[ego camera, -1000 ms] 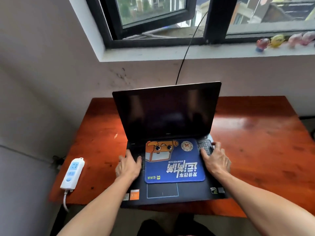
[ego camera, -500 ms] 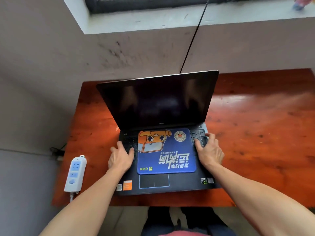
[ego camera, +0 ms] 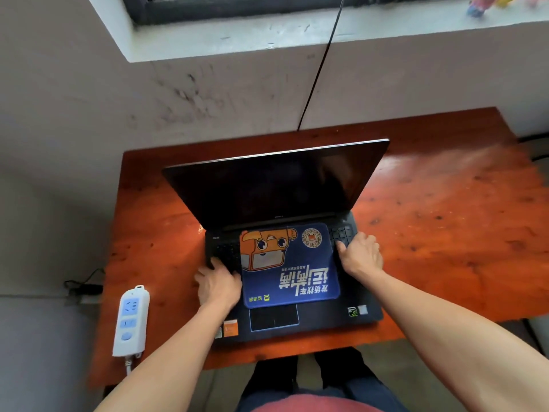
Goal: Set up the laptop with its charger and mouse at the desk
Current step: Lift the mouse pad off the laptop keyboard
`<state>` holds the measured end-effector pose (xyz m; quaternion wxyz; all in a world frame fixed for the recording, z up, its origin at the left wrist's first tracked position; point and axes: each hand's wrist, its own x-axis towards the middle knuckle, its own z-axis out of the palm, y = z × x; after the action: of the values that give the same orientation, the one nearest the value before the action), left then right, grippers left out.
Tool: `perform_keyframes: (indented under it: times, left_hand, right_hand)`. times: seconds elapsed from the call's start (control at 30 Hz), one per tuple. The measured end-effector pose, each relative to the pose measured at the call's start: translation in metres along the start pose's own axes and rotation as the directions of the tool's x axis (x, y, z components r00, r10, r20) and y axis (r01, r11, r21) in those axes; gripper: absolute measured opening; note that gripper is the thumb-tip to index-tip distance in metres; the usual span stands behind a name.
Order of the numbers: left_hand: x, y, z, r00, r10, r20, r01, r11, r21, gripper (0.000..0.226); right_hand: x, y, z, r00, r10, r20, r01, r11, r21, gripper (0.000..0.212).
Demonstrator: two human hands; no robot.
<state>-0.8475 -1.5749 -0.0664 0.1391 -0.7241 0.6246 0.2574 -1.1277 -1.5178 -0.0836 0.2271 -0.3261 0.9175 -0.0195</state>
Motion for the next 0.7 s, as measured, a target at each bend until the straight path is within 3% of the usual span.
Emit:
perform_keyframes:
  times: [0.17, 0.3, 0.37, 0.43, 0.53, 0.7]
  left_hand:
    - [-0.003, 0.001, -0.001, 0.998, 0.036, 0.057, -0.04, 0.996, 0.081, 0.074]
    - [-0.01, -0.002, 0.001, 0.993, 0.066, 0.1, -0.085, 0.977, 0.197, 0.074]
    - [-0.013, -0.004, 0.001, 0.987, 0.15, 0.061, -0.161, 0.954, 0.254, 0.066]
    - [-0.016, -0.002, 0.001, 0.962, 0.272, -0.012, -0.259, 0.928, 0.267, 0.054]
    - [-0.022, 0.01, 0.003, 0.945, 0.327, -0.019, -0.322, 0.938, 0.125, 0.048]
    - [-0.034, 0.034, 0.015, 0.974, 0.224, 0.02, -0.214, 0.951, -0.223, 0.049]
  right_hand:
    - [-0.006, -0.004, -0.002, 0.999, -0.036, 0.021, 0.038, 0.992, -0.124, 0.059]
    - [-0.02, -0.003, 0.002, 0.981, -0.103, 0.166, 0.134, 0.972, -0.191, 0.069]
    - [-0.029, 0.0, 0.003, 0.968, -0.11, 0.226, 0.16, 0.963, -0.216, 0.071]
    - [-0.037, 0.006, 0.002, 0.966, -0.178, 0.187, 0.216, 0.953, -0.211, 0.063]
    - [-0.047, 0.011, 0.004, 0.947, -0.319, 0.044, 0.322, 0.936, -0.145, 0.049]
    - [-0.062, -0.004, 0.015, 0.976, -0.19, 0.105, 0.175, 0.975, 0.134, 0.054]
